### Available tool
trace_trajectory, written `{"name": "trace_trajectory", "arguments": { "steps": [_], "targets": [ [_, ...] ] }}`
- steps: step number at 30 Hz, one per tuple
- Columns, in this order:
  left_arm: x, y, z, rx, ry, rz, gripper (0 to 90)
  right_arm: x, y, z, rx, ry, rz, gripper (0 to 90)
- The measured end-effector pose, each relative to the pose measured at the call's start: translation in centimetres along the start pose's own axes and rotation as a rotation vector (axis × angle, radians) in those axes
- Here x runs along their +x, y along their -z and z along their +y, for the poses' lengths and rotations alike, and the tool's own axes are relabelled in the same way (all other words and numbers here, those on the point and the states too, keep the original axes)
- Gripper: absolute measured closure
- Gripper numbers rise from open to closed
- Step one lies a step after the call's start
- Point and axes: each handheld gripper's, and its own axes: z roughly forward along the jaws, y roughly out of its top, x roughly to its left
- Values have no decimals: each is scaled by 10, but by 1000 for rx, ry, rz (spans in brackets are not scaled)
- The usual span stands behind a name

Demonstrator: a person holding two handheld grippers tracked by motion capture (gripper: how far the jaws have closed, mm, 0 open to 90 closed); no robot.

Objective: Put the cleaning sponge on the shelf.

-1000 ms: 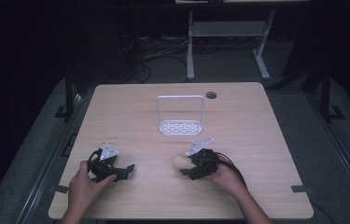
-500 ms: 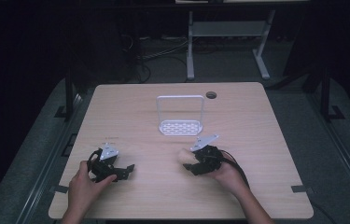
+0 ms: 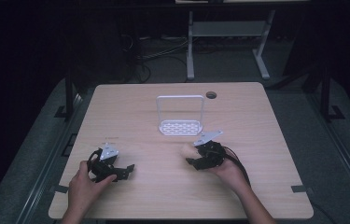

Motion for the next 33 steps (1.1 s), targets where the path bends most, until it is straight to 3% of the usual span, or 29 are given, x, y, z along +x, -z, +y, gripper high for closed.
{"name": "trace_trajectory", "arguments": {
  "steps": [9,33],
  "targets": [
    [0,0,0,2,-2,-1,127,-11,2,8,-11,-10,-29,403],
    [0,0,0,2,-2,0,127,-26,-7,30,-25,-18,-61,403]
  ]
}}
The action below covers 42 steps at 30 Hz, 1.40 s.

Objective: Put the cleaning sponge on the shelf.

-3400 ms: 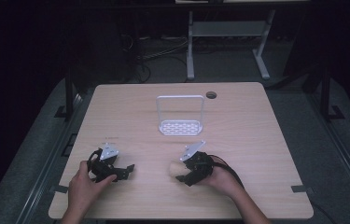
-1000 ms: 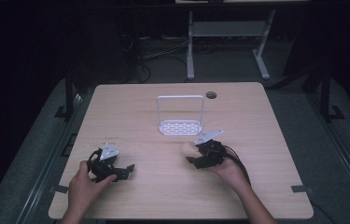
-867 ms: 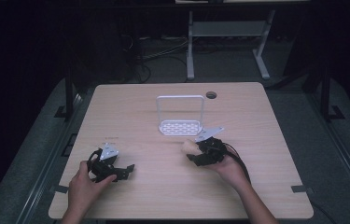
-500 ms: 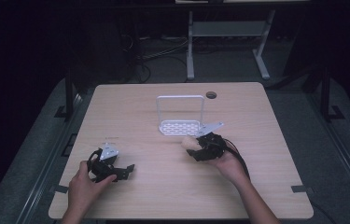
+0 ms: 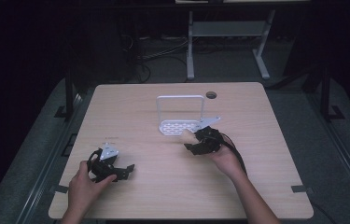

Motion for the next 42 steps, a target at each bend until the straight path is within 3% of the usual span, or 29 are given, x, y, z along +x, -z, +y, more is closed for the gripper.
{"name": "trace_trajectory", "arguments": {
  "steps": [42],
  "targets": [
    [0,0,0,1,2,-1,127,-16,-41,35,15,-12,-28,403]
  ]
}}
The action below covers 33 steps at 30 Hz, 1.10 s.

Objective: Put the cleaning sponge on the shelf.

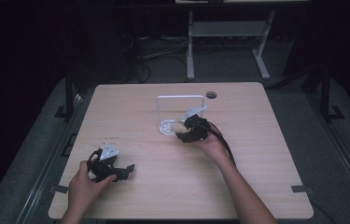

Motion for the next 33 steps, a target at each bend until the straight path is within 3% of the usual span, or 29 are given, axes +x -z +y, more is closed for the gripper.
{"name": "trace_trajectory", "arguments": {
  "steps": [33],
  "targets": [
    [0,0,0,1,-1,1,127,-4,-38,18,49,10,-7,403]
  ]
}}
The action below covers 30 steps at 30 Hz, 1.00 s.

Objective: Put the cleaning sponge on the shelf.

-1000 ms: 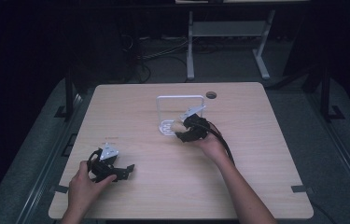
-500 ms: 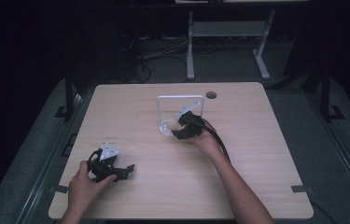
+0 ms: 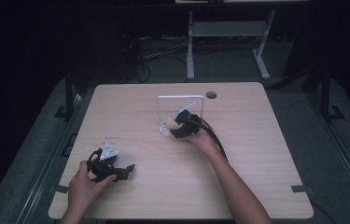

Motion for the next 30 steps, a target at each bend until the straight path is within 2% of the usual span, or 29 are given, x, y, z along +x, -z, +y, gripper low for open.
{"name": "trace_trajectory", "arguments": {
  "steps": [11,19,25,30],
  "targets": [
    [0,0,0,-1,1,-1,127,-2,-10,-3,24,-9,1,401],
    [0,0,0,-1,1,-1,127,-2,-11,-3,22,-15,2,394],
    [0,0,0,-1,1,-1,127,-2,-11,-3,19,-18,8,347],
    [0,0,0,0,0,0,127,0,-2,-1,-2,-8,-2,322]
  ]
}}
